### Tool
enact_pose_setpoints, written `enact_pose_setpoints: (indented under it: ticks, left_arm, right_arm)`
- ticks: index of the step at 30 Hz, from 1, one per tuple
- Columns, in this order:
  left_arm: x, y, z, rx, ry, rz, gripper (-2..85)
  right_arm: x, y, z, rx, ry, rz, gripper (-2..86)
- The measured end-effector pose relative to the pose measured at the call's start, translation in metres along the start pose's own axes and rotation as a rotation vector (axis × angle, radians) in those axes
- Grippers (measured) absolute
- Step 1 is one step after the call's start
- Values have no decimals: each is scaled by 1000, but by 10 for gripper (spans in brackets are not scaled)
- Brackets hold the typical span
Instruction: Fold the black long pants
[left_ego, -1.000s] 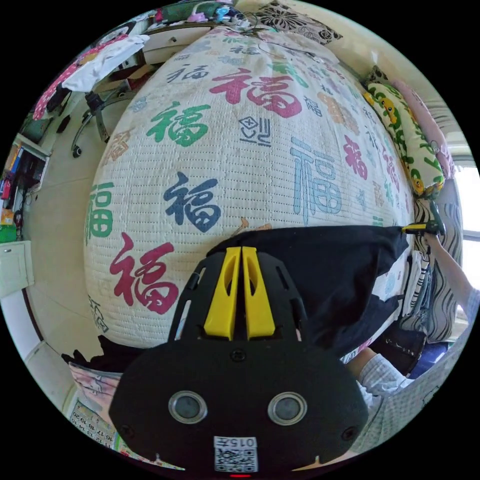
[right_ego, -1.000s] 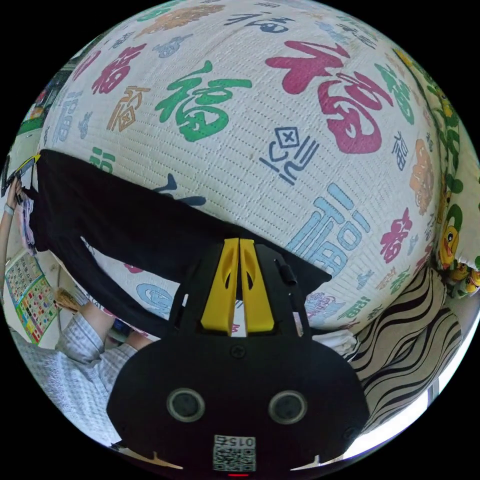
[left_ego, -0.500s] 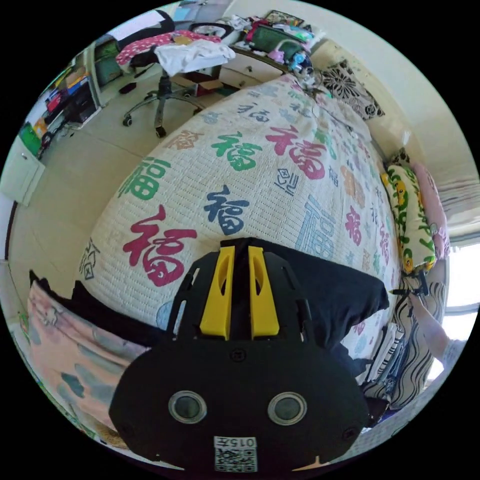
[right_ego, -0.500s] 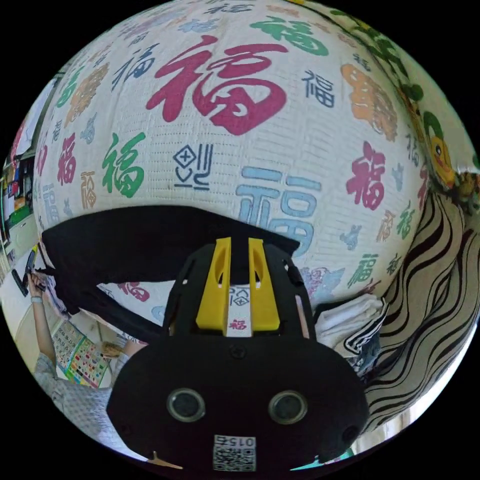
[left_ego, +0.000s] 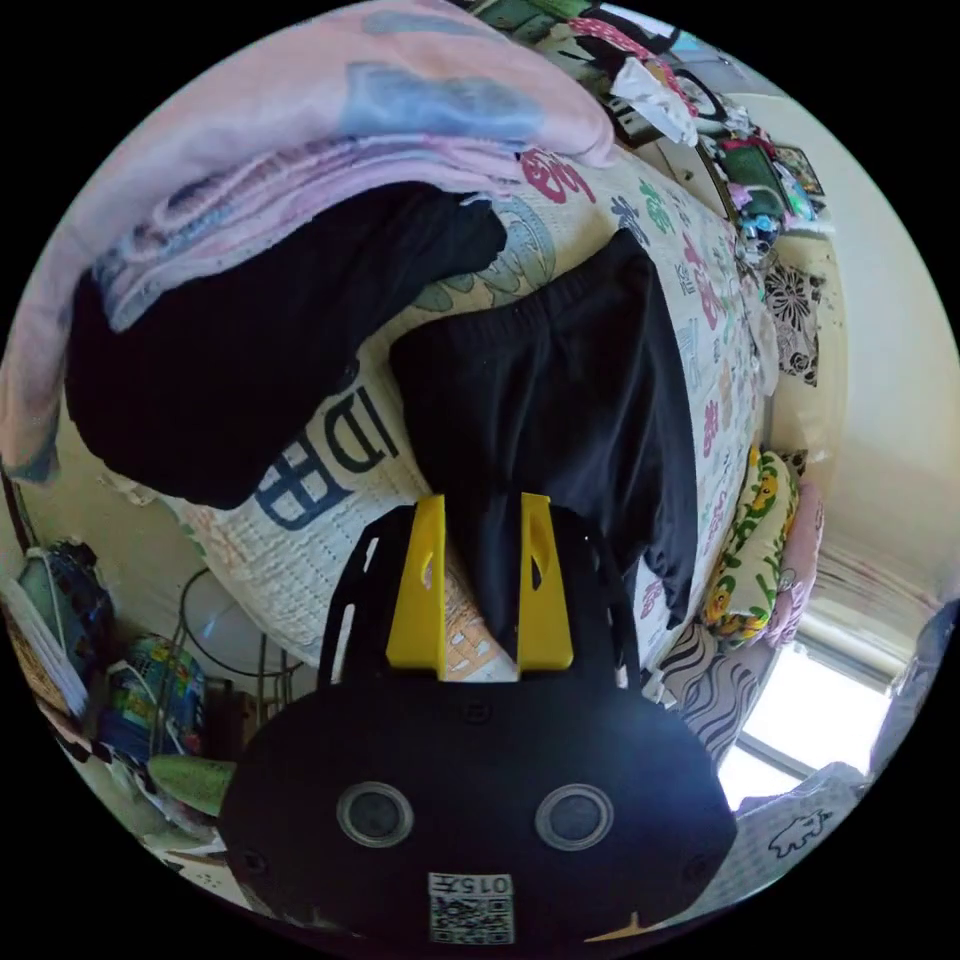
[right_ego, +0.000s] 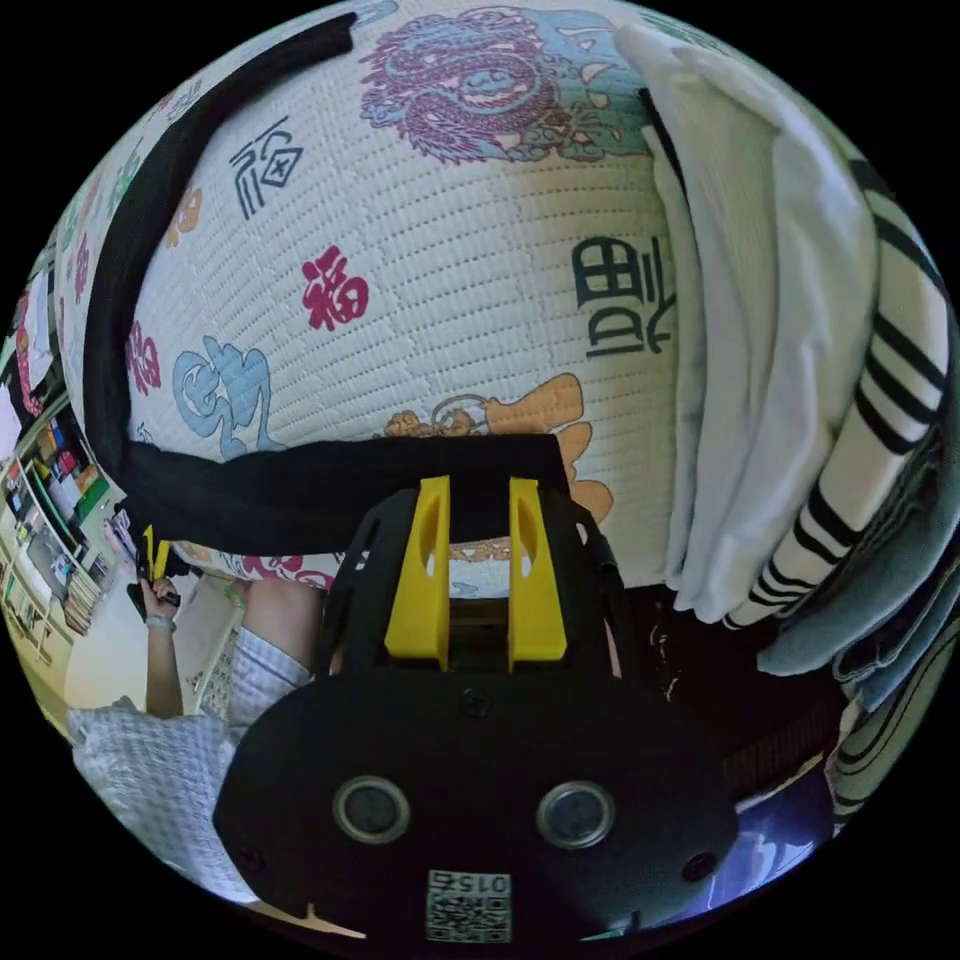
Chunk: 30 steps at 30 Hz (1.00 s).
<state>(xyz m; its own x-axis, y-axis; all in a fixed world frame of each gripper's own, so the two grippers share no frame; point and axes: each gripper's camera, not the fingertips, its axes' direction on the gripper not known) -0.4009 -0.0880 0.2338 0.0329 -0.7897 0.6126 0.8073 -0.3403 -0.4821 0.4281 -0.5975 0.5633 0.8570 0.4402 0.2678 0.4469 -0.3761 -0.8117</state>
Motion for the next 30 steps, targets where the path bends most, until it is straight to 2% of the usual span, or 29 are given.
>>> enact_pose_setpoints:
  ticks: [3, 4, 7, 10, 13, 15, 18, 24, 27, 28, 30]
  left_arm:
    - [-1, 2, 16, 2, -25, -18, 50]
    - [1, 3, 19, -3, -37, 3, 16]
    - [16, 9, 20, 20, -99, 113, 1]
    - [28, 15, 31, 22, -140, 194, 1]
    - [27, 21, 53, 10, -163, 181, 14]
    - [28, 27, 60, 30, -148, 161, 32]
    - [33, 43, 68, 62, -93, 178, 51]
    - [51, 68, 106, 7, -77, 221, 64]
    - [72, 78, 134, -44, -50, 283, 64]
    - [83, 81, 145, -65, -62, 324, 64]
    - [103, 88, 161, -101, -107, 402, 64]
  right_arm:
    - [14, 16, -4, 20, -38, 40, 33]
    - [18, 24, -9, 22, -49, 40, 16]
    - [34, 44, -32, 74, -67, 46, 2]
    - [49, 59, -47, 103, -92, 48, 1]
    - [50, 71, -44, 70, 23, 8, 19]
    - [54, 87, -49, 113, 77, 20, 45]
    - [77, 123, -59, 181, -9, 36, 79]
    - [110, 173, -30, 78, -94, -42, 84]
    - [118, 183, -11, 0, 34, -48, 31]
    - [123, 188, -3, -44, 153, -34, 13]
    - [133, 202, -2, -34, 235, -42, 0]
